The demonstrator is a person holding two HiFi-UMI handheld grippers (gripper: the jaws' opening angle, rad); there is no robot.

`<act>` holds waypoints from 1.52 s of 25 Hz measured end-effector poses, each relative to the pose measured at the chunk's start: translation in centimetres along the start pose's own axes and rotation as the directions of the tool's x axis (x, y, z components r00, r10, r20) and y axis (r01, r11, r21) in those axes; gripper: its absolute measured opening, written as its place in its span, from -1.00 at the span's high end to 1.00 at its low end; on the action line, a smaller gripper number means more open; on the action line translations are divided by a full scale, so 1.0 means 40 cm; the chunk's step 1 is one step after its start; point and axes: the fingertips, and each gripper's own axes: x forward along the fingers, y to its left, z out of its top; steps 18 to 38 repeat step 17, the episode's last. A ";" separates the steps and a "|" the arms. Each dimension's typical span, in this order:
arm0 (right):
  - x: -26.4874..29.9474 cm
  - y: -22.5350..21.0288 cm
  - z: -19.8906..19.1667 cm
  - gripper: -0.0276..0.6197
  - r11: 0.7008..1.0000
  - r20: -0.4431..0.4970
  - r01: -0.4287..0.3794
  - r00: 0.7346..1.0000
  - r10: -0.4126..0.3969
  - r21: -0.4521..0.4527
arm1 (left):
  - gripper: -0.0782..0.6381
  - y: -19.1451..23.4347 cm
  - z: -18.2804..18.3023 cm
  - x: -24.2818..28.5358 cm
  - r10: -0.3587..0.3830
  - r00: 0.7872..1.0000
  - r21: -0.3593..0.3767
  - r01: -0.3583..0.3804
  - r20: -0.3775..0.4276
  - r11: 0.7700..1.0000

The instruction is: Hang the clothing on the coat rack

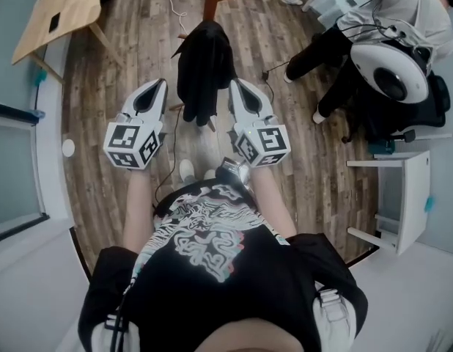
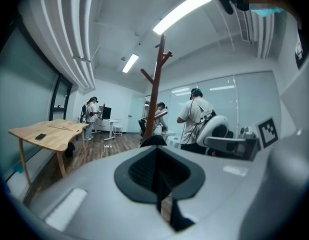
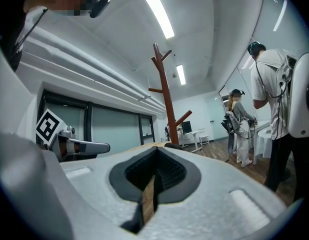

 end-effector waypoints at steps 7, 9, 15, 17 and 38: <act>0.003 0.006 0.005 0.91 1.000 0.009 0.013 1.000 -0.013 -0.010 | 0.81 0.013 0.016 -0.010 -0.016 0.999 -0.006 0.017 0.029 1.000; 0.004 0.007 0.007 0.91 1.000 0.010 0.015 1.000 -0.015 -0.014 | 0.81 0.014 0.018 -0.012 -0.025 0.999 -0.011 0.025 0.035 1.000; 0.011 0.001 -0.006 0.91 0.999 0.002 0.024 1.000 -0.024 -0.023 | 0.81 0.024 0.001 0.000 -0.031 0.999 -0.006 0.031 0.019 1.000; 0.017 -0.003 -0.009 0.91 0.999 0.002 0.027 1.000 -0.026 -0.024 | 0.81 0.028 -0.002 0.006 -0.036 0.999 0.000 0.036 0.015 0.999; 0.017 -0.003 -0.009 0.91 0.999 0.002 0.027 1.000 -0.026 -0.024 | 0.81 0.028 -0.002 0.006 -0.036 0.999 0.000 0.036 0.015 0.999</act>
